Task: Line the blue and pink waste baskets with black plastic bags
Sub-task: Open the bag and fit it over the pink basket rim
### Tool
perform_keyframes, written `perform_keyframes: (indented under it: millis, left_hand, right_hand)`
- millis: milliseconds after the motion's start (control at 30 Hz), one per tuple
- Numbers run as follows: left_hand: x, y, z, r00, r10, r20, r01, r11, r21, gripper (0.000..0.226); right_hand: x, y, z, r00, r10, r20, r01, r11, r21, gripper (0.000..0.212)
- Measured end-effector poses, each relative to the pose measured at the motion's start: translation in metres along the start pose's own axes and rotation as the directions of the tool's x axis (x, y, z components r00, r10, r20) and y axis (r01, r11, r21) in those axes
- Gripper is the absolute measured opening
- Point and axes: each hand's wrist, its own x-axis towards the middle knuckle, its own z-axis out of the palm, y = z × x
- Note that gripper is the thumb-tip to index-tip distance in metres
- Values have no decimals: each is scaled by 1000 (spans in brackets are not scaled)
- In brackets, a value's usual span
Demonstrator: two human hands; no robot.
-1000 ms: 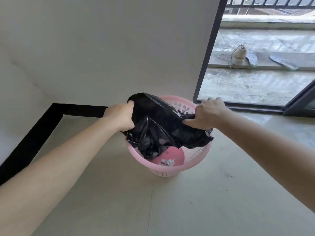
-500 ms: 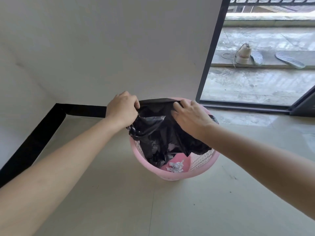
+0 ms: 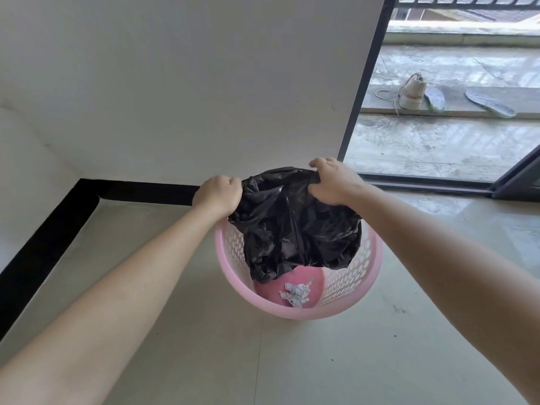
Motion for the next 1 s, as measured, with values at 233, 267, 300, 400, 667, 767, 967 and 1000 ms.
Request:
perform_keyframes:
  millis: [233, 267, 300, 400, 667, 767, 967, 1000]
  left_hand:
    - [-6, -9, 13, 994, 49, 100, -54, 998, 45, 24]
    - [-3, -12, 12, 996, 43, 84, -46, 998, 34, 19]
    - [-1, -16, 9, 997, 38, 61, -40, 999, 35, 15]
    - [8, -32, -4, 998, -42, -47, 43, 999, 25, 14]
    - [2, -57, -19, 953, 37, -301, 65, 945, 321, 51]
    - [-15, -30, -13, 712, 490, -503, -215, 834, 508, 59]
    - [-57, 33, 15, 824, 555, 112, -554, 831, -36, 61]
    - [-60, 33, 19, 851, 488, 196, -481, 873, -85, 54]
  right_hand:
    - [3, 16, 13, 998, -29, -49, 25, 996, -83, 46]
    - [2, 20, 13, 998, -32, -55, 28, 996, -80, 45]
    - [1, 24, 13, 998, -34, -54, 29, 997, -75, 47]
    - [-4, 33, 13, 998, 20, -62, -21, 1000, -14, 48]
    - [-26, 32, 24, 982, 149, 118, -188, 652, 734, 49]
    - [-33, 25, 39, 976, 201, 78, -183, 576, 797, 54]
    - [-34, 14, 63, 920, 391, 35, -250, 517, 819, 57]
    - [-33, 14, 65, 915, 399, 54, -265, 495, 828, 52]
